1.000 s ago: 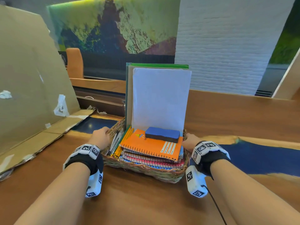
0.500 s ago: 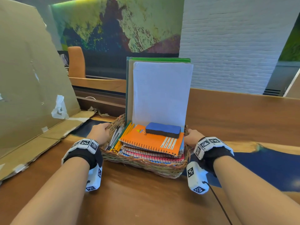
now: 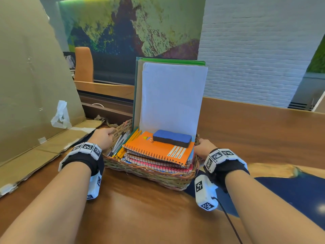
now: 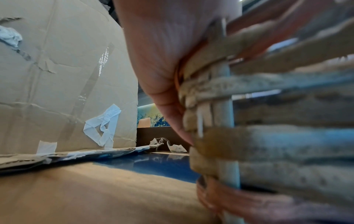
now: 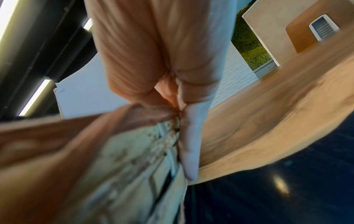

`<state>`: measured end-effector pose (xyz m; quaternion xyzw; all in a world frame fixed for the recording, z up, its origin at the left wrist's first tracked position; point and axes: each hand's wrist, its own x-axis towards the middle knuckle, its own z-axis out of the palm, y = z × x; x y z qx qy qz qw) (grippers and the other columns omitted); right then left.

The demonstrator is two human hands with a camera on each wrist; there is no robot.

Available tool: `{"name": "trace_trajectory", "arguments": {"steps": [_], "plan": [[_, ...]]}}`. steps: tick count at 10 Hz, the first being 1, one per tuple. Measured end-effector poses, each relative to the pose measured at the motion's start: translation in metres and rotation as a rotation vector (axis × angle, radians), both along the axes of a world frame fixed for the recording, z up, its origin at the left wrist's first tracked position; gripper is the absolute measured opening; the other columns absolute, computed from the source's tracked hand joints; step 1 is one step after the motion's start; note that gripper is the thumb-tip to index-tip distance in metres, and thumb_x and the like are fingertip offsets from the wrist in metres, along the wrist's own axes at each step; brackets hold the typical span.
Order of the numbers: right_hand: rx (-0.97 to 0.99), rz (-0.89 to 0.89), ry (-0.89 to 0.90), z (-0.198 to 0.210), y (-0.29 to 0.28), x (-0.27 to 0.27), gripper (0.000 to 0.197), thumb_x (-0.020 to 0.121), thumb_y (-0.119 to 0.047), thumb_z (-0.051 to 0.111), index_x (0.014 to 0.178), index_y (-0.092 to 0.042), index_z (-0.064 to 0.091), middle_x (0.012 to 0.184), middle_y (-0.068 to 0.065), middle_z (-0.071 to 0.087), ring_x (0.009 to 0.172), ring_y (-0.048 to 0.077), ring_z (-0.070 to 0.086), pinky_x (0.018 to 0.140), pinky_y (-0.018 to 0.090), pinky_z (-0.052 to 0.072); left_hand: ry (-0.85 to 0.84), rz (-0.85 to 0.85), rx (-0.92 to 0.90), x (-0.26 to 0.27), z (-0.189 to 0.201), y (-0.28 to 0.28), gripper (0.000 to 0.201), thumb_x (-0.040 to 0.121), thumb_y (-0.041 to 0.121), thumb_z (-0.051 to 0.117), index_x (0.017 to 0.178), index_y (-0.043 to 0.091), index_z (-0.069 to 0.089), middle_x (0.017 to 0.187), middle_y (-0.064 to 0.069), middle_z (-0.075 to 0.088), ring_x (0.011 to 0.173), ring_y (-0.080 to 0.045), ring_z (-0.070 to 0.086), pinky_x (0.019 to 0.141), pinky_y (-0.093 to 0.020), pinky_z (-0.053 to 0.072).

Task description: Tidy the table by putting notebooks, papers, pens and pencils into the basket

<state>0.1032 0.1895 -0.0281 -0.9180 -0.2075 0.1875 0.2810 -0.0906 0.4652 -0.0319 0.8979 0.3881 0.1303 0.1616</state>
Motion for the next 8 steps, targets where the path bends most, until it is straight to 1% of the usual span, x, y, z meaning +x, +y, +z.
{"name": "trace_trajectory", "arguments": {"steps": [1, 2, 3, 4, 5, 6, 7, 8], "plan": [[0.008, 0.006, 0.006, 0.0, 0.005, 0.003, 0.037, 0.092, -0.023, 0.052, 0.124, -0.005, 0.048, 0.119, 0.013, 0.058, 0.103, 0.029, 0.061, 0.091, 0.039, 0.051, 0.021, -0.005, 0.016, 0.003, 0.001, 0.001, 0.042, 0.1, 0.018, 0.038, 0.143, 0.018, 0.04, 0.133, -0.012, 0.054, 0.113, -0.026, 0.055, 0.092, -0.031, 0.044], [0.033, 0.005, 0.025, -0.002, 0.005, 0.003, 0.037, 0.091, -0.024, 0.052, 0.123, -0.006, 0.048, 0.119, 0.015, 0.058, 0.102, 0.03, 0.061, 0.091, 0.044, 0.051, 0.041, -0.019, 0.031, 0.003, 0.002, 0.001, 0.043, 0.101, 0.018, 0.037, 0.143, 0.017, 0.039, 0.132, -0.013, 0.054, 0.113, -0.027, 0.054, 0.093, -0.032, 0.044], [0.02, -0.009, 0.02, 0.0, 0.004, -0.001, 0.038, 0.092, -0.024, 0.051, 0.127, -0.007, 0.045, 0.122, 0.014, 0.057, 0.104, 0.029, 0.06, 0.092, 0.04, 0.051, 0.064, -0.027, 0.029, 0.002, 0.003, 0.0, 0.041, 0.101, 0.017, 0.036, 0.142, 0.015, 0.041, 0.129, -0.013, 0.056, 0.112, -0.027, 0.055, 0.094, -0.033, 0.044], [-0.03, -0.025, -0.014, 0.002, 0.005, -0.005, 0.042, 0.096, -0.022, 0.047, 0.134, -0.006, 0.039, 0.13, 0.013, 0.051, 0.111, 0.028, 0.056, 0.085, 0.031, 0.046, 0.066, -0.023, 0.032, 0.002, 0.006, -0.002, 0.037, 0.101, 0.019, 0.038, 0.134, 0.01, 0.049, 0.123, -0.013, 0.059, 0.108, -0.027, 0.056, 0.092, -0.035, 0.044], [-0.012, -0.041, -0.029, 0.004, 0.005, -0.012, 0.036, 0.098, -0.021, 0.044, 0.127, -0.002, 0.047, 0.125, 0.016, 0.056, 0.104, 0.029, 0.058, 0.083, 0.031, 0.045, 0.028, 0.029, 0.007, -0.001, 0.013, -0.007, 0.04, 0.099, 0.029, 0.043, 0.134, 0.009, 0.048, 0.127, -0.015, 0.058, 0.112, -0.029, 0.055, 0.094, -0.039, 0.045], [0.085, -0.087, 0.038, 0.0, -0.001, -0.016, 0.031, 0.095, -0.018, 0.046, 0.114, 0.003, 0.057, 0.113, 0.017, 0.063, 0.095, 0.03, 0.062, 0.091, 0.036, 0.05, 0.003, 0.029, 0.028, -0.003, 0.02, -0.014, 0.046, 0.098, 0.032, 0.046, 0.138, 0.008, 0.044, 0.133, -0.015, 0.054, 0.117, -0.03, 0.053, 0.096, -0.039, 0.044], [0.141, -0.098, 0.107, 0.003, -0.016, -0.025, 0.032, 0.09, -0.019, 0.054, 0.113, 0.002, 0.056, 0.112, 0.018, 0.064, 0.103, 0.033, 0.062, 0.092, 0.045, 0.051, -0.026, -0.011, 0.069, -0.009, 0.032, -0.032, 0.044, 0.098, 0.029, 0.047, 0.136, 0.008, 0.045, 0.133, -0.015, 0.051, 0.119, -0.029, 0.051, 0.097, -0.037, 0.043], [0.151, -0.089, 0.085, 0.013, -0.036, -0.035, 0.043, 0.093, -0.029, 0.051, 0.124, 0.0, 0.051, 0.121, 0.018, 0.06, 0.111, 0.032, 0.058, 0.096, 0.043, 0.048, -0.04, -0.054, 0.106, -0.008, 0.04, -0.054, 0.041, 0.096, 0.024, 0.049, 0.134, 0.008, 0.046, 0.131, -0.015, 0.048, 0.117, -0.029, 0.049, 0.098, -0.039, 0.042]]}}
